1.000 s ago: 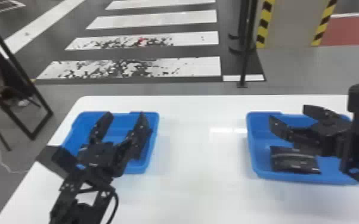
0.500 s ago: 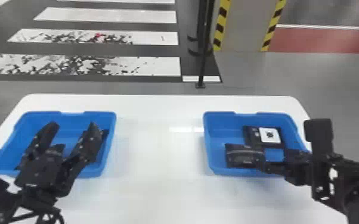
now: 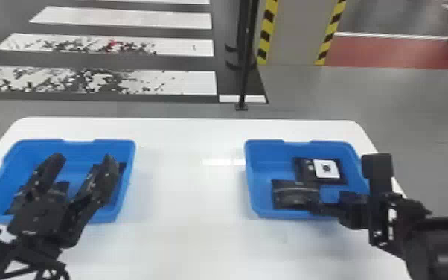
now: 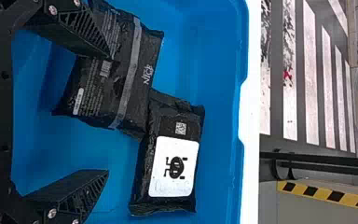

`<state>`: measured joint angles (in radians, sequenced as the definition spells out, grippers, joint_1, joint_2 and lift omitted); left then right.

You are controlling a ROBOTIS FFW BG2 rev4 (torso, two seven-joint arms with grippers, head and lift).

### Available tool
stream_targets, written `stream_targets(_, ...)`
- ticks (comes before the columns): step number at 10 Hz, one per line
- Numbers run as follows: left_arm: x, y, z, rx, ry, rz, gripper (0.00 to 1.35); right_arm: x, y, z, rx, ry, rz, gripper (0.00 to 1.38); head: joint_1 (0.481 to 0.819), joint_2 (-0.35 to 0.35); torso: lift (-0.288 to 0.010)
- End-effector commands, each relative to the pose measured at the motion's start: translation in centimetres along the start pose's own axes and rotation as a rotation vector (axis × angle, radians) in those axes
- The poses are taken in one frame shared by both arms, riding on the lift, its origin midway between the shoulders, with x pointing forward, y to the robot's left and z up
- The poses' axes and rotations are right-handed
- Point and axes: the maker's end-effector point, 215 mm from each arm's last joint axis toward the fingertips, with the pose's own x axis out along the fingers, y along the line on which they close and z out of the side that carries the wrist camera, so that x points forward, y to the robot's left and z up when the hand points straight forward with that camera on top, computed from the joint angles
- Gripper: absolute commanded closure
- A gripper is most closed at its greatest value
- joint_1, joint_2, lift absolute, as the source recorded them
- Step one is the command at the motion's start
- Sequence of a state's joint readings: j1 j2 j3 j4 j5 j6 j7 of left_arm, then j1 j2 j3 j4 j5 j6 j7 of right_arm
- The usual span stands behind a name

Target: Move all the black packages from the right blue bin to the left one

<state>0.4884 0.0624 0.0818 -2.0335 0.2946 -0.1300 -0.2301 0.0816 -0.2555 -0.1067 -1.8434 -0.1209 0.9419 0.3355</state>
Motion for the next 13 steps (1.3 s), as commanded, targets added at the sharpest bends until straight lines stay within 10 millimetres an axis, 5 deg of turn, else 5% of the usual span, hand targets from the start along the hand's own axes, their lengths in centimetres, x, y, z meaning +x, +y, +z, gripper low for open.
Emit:
stream_targets(1, 0.0, 0.0, -0.3, 0.000, 0.010, 0.000, 0.18, 1.1, 0.9, 0.4, 0.004, -0.007, 0.020, 0.13, 0.695, -0.074, -0.140)
stream_targets(5, 0.0, -0.1, -1.1, -0.003, 0.033, -0.002, 0.18, 2.4, 3.7, 1.8, 0.018, -0.028, 0.084, 0.14, 0.695, -0.039, -0.140)
stream_targets(6, 0.0, -0.1, -1.0, -0.007, 0.032, -0.001, 0.18, 2.7, 3.9, 1.5, 0.026, -0.014, 0.088, 0.22, 0.695, -0.030, -0.140)
stream_targets(10, -0.6, 0.6, -1.2, -0.024, 0.029, 0.015, 0.18, 3.0, 4.7, -0.3, 0.068, 0.028, 0.112, 1.14, 0.695, -0.018, -0.140)
stream_targets(13, -0.7, 0.7, -1.0, -0.037, 0.018, 0.019, 0.18, 2.7, 5.7, 0.7, 0.131, -0.036, 0.162, 1.17, 0.695, 0.003, -0.140)
